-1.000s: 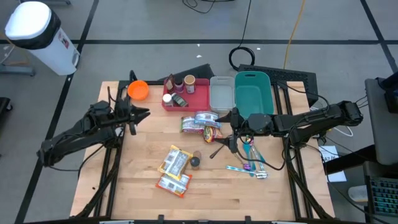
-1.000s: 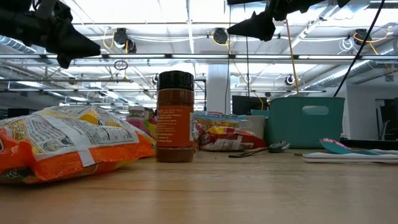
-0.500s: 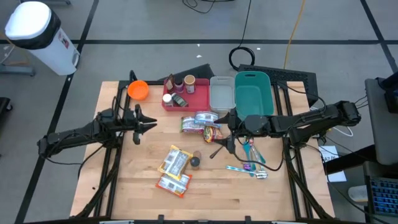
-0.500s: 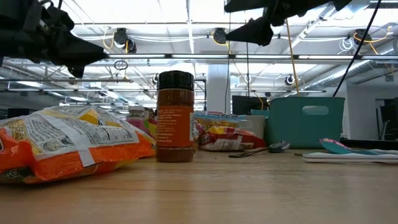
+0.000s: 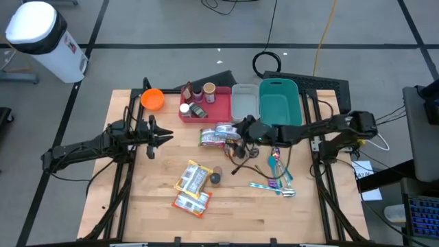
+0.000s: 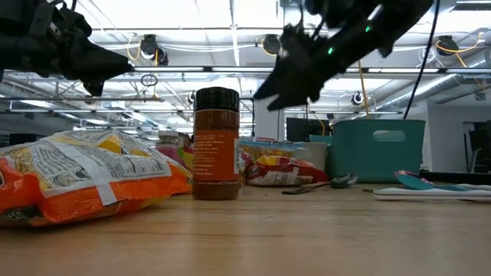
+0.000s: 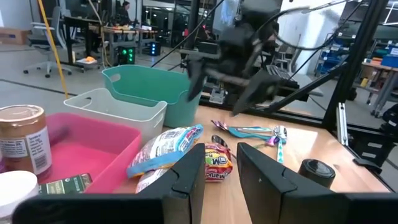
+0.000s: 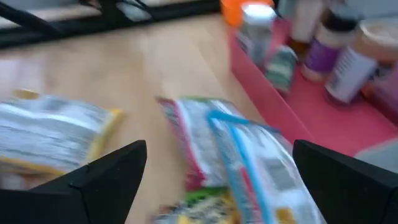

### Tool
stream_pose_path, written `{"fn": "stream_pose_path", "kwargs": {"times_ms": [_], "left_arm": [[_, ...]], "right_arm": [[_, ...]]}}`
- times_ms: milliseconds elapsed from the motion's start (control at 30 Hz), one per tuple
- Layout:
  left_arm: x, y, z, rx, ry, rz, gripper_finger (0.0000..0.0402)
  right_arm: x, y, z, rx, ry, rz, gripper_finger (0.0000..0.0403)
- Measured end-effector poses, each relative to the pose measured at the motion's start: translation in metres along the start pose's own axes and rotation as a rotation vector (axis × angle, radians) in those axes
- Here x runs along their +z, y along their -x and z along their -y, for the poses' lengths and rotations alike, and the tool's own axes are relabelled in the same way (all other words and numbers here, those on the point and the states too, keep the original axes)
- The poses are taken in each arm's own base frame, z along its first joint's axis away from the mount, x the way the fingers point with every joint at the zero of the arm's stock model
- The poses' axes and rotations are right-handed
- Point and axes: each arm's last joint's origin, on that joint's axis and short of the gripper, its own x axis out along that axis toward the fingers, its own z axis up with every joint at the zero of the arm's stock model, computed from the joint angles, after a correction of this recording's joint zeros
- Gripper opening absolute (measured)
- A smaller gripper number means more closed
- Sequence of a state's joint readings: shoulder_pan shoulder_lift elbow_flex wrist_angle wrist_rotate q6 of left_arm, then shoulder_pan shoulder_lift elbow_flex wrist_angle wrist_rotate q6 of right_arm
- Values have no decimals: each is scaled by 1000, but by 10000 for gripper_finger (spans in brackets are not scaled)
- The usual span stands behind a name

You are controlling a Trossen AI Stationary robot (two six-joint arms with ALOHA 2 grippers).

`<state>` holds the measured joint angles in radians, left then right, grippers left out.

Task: Pick & Place Food Item
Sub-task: Put the blue noodle pack into the green bin

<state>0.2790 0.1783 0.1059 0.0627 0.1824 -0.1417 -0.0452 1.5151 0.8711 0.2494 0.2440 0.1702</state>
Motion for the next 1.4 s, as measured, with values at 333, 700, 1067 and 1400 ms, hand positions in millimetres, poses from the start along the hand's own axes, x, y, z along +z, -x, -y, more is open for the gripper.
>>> {"fn": "stream_pose_path", "kwargs": {"times_ms": [333, 700, 1067, 1400], "left_arm": [[-1, 0, 0, 2, -9, -7, 97], [-1, 0, 0, 3, -14, -7, 97], [-1, 0, 0, 3, -14, -8, 97], [-1, 0, 0, 3, -13, -8, 97]], "right_arm": [[-21, -31, 20, -71, 39, -71, 396], [-32, -39, 20, -117, 104, -111, 329], [-32, -39, 20, -118, 103, -111, 170], [-33, -39, 20, -117, 107, -128, 42]]}}
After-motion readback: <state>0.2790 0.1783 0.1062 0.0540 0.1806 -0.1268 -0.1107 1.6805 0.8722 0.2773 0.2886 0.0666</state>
